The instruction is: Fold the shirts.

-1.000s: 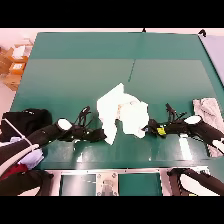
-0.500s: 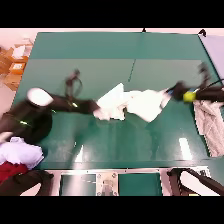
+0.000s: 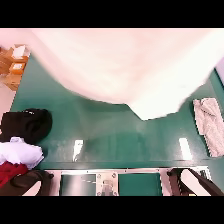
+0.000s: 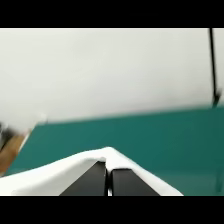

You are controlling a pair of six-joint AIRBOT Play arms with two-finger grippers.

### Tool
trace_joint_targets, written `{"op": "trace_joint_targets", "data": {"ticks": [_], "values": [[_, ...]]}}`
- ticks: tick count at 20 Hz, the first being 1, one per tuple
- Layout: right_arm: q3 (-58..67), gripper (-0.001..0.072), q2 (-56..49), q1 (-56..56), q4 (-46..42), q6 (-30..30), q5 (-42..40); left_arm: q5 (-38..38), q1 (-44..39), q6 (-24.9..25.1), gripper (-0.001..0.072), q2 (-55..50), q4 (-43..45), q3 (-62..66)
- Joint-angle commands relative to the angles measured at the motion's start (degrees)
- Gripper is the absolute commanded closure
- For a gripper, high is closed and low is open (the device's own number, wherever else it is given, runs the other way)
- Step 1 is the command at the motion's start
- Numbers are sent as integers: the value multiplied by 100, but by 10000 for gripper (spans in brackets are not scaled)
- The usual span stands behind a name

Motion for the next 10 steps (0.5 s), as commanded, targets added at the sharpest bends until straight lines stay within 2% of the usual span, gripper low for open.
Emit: {"op": "trace_joint_targets", "data": {"ticks": [1, 6, 10], "values": [[872, 698, 444, -221, -162, 52, -833, -164, 31, 118, 682, 46, 352, 1488], [879, 697, 772, -219, -249, -66, -1497, -195, 31, 260, 682, 44, 459, 1353], [872, 697, 393, -212, -50, -210, -1585, 116, 31, 260, 682, -9, 1108, 686]]}}
